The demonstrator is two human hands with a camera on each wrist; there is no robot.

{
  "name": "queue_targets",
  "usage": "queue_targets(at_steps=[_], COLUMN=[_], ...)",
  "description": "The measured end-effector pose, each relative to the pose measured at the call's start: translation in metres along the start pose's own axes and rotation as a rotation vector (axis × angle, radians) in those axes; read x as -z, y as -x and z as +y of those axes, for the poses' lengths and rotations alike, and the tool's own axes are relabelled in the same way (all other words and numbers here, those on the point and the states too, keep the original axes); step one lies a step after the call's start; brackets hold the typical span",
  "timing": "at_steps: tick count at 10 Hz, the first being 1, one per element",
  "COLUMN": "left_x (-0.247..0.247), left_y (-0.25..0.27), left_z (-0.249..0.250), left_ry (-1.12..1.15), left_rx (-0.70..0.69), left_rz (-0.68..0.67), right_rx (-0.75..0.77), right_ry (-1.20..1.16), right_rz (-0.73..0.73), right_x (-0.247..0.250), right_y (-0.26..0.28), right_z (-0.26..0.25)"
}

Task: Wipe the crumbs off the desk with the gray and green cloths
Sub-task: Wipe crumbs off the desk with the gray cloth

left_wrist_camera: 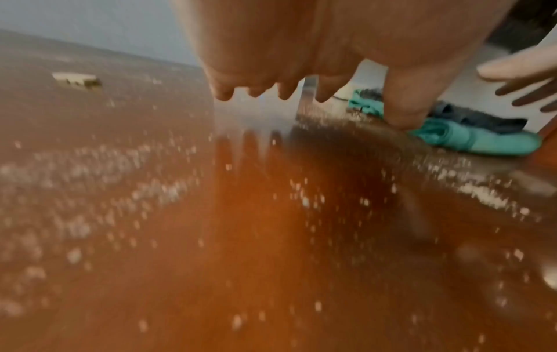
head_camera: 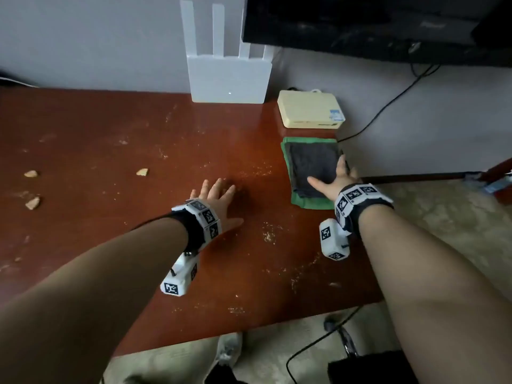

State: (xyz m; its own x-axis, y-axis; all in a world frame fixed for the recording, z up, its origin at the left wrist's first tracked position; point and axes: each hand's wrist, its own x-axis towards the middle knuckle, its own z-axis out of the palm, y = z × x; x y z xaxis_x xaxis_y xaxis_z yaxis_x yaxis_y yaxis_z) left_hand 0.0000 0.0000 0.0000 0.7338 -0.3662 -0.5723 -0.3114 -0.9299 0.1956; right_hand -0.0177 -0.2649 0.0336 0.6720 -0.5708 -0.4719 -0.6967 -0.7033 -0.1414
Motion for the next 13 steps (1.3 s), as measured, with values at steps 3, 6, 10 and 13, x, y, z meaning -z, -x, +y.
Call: queue_targets(at_steps=[3,6,10,13], left_x=[-0.019,-0.019,-0.021,-0.021], left_y=[-0.012,-0.011,-0.011,-0.012], left_z=[0.008,0.011,0.009,0.009], left_ry=[-0.186,-0.181,-0.165,-0.166], left_rx=[0.045,0.063,0.059,0.058], left_rz=[-0.090,-0.099,-0.096,-0.093], right_rx=[-0.004,0.271,0.127,0.393], right_ry=[0.120,0.090,0.201,-0.146], right_rz=[0.004,0.107,0.046,0.191], right_x=[-0.013,-0.004,-0.008,0.024], right_y=[-0.031,-0.035,-0.042,-0.036], right_z=[-0.023,-0.027,-0.043,-0.024])
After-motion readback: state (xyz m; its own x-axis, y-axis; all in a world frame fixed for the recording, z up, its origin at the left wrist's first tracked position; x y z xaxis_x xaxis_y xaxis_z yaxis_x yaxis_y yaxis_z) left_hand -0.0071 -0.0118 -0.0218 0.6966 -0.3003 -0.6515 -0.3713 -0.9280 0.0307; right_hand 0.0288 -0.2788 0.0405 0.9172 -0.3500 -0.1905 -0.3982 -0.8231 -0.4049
